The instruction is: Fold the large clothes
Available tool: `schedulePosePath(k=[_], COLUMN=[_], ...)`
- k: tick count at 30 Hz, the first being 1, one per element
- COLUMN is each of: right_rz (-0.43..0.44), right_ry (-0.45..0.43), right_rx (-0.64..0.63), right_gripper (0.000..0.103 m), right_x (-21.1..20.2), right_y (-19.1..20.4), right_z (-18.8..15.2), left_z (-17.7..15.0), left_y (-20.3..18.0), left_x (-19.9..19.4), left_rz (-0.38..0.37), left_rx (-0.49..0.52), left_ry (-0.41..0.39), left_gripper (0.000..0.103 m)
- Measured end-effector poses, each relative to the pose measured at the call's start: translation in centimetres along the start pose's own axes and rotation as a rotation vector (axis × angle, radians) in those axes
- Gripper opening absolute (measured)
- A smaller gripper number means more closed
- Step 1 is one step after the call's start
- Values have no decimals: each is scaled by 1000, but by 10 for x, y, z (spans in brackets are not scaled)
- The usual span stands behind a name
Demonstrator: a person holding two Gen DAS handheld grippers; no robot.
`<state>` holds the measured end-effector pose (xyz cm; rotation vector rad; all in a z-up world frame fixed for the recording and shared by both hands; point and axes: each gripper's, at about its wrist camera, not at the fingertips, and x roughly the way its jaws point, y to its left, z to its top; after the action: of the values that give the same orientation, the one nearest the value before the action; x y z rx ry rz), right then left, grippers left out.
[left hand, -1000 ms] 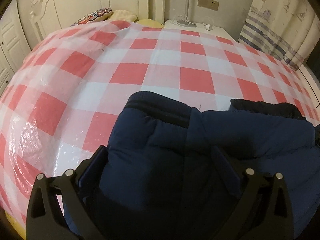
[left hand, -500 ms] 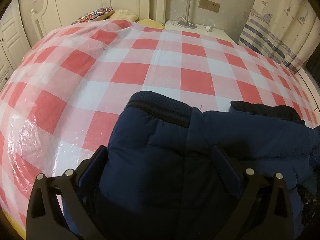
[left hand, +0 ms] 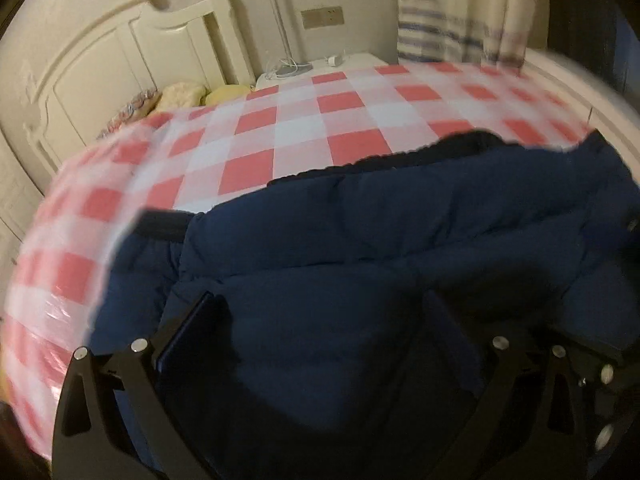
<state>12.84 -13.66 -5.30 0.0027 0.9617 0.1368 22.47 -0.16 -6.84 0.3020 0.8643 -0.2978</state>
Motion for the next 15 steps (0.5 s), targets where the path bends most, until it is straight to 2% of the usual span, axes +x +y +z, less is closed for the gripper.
schedulePosePath(k=[5, 8, 10, 12, 13, 15], right_rz=[-4, 24, 14, -6, -14, -56], right_ry=[5, -4, -23, -94, -129, -170], right_rx=[-9, 12, 21, 26, 21, 9], right_gripper=[85, 84, 77, 71, 69, 61], right_x=[4, 1, -8, -27, -33, -38], right_y=[3, -1, -1, 0, 1, 4], right_z=[0, -1, 1, 9, 14, 33], left_z=[-5, -4, 0, 8, 14, 30], left_y=[6, 9, 18, 33, 39, 46], left_x=[7, 5, -5, -19, -24, -26], left_rz=[-24, -45, -64, -91, -78, 3], left_rx=[-22, -34, -72, -137, -151, -145], left_ry=[-7, 2, 19, -11, -33, -59], left_gripper=[101, 101, 101, 101, 101, 101])
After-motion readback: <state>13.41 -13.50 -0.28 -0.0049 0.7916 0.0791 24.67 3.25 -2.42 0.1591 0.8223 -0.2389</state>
